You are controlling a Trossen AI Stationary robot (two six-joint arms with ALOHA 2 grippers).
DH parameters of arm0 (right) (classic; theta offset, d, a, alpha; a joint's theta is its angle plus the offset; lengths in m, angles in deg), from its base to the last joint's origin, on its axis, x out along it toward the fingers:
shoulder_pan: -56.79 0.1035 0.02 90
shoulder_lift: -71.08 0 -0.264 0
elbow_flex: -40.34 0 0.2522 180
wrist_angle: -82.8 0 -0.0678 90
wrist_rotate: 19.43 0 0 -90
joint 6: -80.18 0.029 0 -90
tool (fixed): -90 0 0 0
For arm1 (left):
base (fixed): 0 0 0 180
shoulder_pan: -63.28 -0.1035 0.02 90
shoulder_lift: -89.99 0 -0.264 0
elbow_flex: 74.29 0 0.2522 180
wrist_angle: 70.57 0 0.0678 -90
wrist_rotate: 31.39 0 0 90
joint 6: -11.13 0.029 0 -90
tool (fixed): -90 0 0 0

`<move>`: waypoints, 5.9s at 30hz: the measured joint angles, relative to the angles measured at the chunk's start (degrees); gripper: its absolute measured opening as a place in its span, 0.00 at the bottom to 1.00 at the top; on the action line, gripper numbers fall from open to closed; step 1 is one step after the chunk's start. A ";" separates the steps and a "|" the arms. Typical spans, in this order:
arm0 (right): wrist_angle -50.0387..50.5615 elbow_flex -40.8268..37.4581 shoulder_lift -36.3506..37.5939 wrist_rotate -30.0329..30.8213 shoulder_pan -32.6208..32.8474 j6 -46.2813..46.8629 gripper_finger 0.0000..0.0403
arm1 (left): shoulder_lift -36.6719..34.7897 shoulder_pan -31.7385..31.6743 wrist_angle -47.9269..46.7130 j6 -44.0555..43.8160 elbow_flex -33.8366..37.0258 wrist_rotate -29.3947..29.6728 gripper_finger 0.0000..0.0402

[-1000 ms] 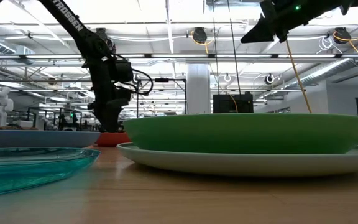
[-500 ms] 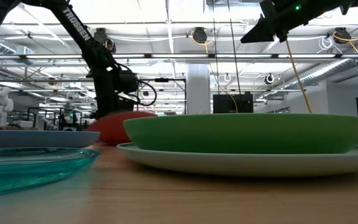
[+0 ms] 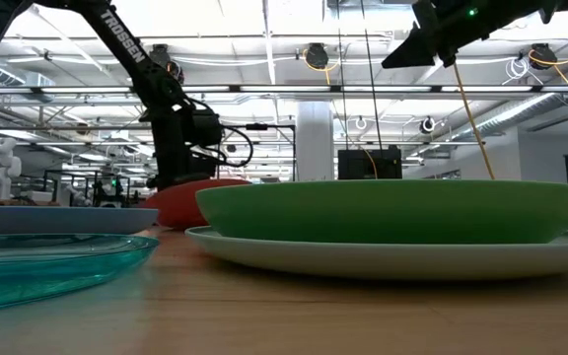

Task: Stack plastic plates
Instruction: Stack the dark orange plate on the green plate, then stack the blue plate on the dark orange plate

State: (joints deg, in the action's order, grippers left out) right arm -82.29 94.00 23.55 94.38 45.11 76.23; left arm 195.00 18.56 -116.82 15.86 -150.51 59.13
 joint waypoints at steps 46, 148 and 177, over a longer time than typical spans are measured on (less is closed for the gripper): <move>0.46 -0.02 1.20 -0.04 0.02 -0.20 0.00 | -25.44 28.52 6.12 -21.16 0.02 -5.81 0.02; 5.10 0.00 3.39 -0.06 0.11 -2.71 0.00 | -12.86 32.17 -32.85 9.25 1.12 3.86 0.06; 5.16 0.00 3.39 0.00 0.11 -1.75 0.00 | -19.03 32.83 -27.07 2.85 9.62 6.21 0.22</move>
State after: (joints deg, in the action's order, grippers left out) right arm -77.14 94.00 26.94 94.38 45.21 74.48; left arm 175.97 51.38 -143.89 18.71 -140.89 65.33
